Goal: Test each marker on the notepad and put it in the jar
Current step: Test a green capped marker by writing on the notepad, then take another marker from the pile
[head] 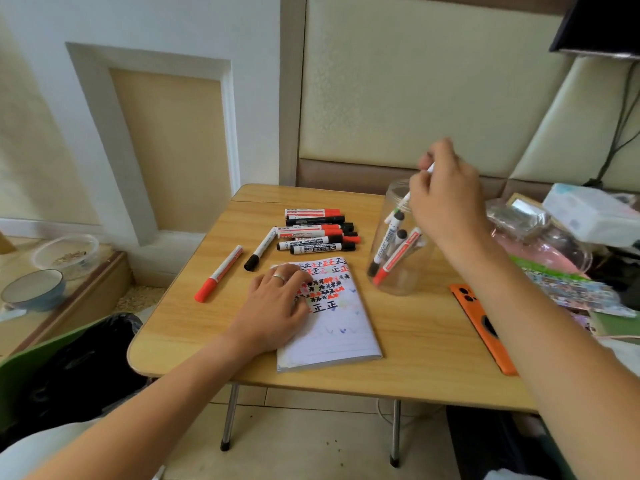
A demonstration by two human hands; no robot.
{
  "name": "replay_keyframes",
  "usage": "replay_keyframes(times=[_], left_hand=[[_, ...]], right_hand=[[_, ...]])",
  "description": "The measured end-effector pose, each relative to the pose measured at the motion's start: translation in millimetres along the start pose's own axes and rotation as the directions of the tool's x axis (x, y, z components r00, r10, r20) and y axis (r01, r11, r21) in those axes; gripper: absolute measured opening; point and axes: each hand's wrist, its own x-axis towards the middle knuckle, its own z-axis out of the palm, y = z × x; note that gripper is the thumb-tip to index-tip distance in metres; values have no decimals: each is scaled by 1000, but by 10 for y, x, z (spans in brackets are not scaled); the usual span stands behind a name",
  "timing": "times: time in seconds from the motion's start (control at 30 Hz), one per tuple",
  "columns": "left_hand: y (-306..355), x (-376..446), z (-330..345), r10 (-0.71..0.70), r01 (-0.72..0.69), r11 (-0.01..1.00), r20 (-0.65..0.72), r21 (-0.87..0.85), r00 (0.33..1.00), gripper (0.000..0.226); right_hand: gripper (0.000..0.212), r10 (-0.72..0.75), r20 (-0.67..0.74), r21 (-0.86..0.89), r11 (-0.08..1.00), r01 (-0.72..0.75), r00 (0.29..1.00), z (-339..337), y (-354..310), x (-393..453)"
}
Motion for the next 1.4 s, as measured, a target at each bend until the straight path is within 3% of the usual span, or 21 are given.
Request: replay_keyframes(times=[0.1,0.27,0.37,0.47,0.6,0.7,0.77,0.83,0.93,1.0,1.07,1.17,1.27,1.4], left_hand=[[11,-7,-13,0,0,1000,4,8,1000,64],[30,-7,-32,-14,14,1000,23,10,1000,65],[44,-15,-47,-22,21,1000,26,10,999,67],[66,-24,-66,-26,26,1000,33,7,999,68],[69,-26,-70,-37,37,999,31,3,999,59],[81,-32,-76,-47,47,999,29,-13,998,57],[91,-35,-82,-62,63,997,21,-45,998,60],[86,-23,-87,-89,91,992,19,-90,996,53],[64,3,-88,-108,109,983,17,-148,994,43],[46,21,-82,-115,114,977,3,-178,993,33],[31,40,-65,-123,116,972,-25,-205,992,26],[12,73,-36,-141,123,968,-68,-219,988,20],[-2,103,-23,-164,142,965,-89,-219,982,17],[15,149,-28,-182,156,970,-134,-185,974,16]], right_hand=[[16,34,216,-96,995,-13,976,122,67,-44],[33,91,351,-206,978,-18,932,111,43,-26],[57,102,477,-267,963,34,873,85,-5,1],[49,90,526,-343,933,114,846,88,-15,17],[25,87,482,-338,936,94,872,92,-24,5],[25,71,409,-321,944,70,910,139,-18,-41],[30,47,303,-300,953,49,952,162,-42,-74],[23,-64,127,-228,969,92,990,203,-121,-124],[8,-225,-14,-160,962,220,974,299,-333,-192],[11,-243,79,-113,961,251,967,417,-446,-220],[15,-212,267,-78,968,241,940,608,-478,-240],[13,-110,538,-75,981,177,836,941,-446,-321],[20,-56,605,-123,979,162,795,1172,-372,-396],[25,-60,605,-153,970,189,794,1367,-288,-434]])
